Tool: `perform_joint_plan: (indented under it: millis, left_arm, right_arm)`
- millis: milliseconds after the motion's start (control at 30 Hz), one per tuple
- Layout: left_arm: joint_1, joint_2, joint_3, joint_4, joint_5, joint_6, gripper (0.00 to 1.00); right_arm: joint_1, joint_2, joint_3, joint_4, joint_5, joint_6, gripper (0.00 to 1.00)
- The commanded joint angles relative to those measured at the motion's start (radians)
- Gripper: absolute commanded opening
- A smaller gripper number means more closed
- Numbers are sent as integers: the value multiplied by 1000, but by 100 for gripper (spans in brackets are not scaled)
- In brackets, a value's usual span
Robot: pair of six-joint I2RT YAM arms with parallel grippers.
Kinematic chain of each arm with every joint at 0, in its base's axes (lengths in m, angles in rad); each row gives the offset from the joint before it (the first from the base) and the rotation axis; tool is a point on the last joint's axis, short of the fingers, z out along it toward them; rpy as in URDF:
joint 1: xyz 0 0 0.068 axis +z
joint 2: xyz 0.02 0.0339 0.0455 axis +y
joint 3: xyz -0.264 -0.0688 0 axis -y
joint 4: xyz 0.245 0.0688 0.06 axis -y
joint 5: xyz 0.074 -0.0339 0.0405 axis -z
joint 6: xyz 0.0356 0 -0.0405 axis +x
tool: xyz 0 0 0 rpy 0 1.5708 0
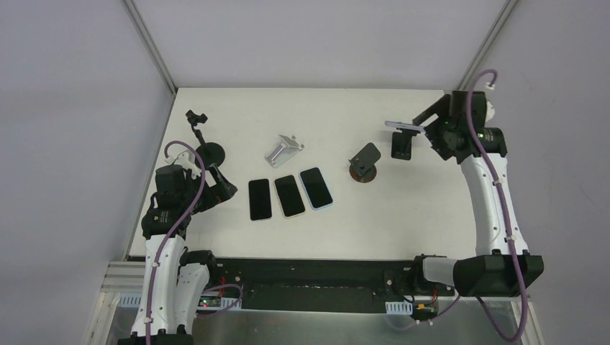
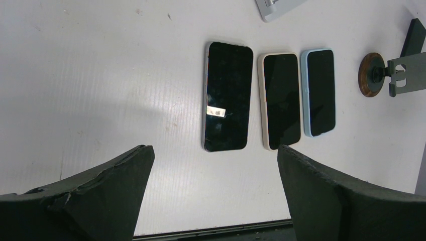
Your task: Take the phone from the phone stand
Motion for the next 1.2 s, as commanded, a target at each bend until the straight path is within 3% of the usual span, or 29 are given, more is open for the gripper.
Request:
perform_joint_plan:
  millis: [0,167,600,1167]
  left_arm:
    - [-3,-10,18,-3,1,-7,100]
    - [-4,-10,18,-3,1,-7,100]
    - [-4,-8,16,-3,-1,-7,100]
    - [1,-3,16,-2,0,-7,100]
  right_arm:
    - [-198,-8,-25,44,-149,245,88]
    - [-318,102,-18,98,-255,359,88]
    - [-401,383,12,252,-355,561,86]
    - [-413,533,47,304,-367,577,77]
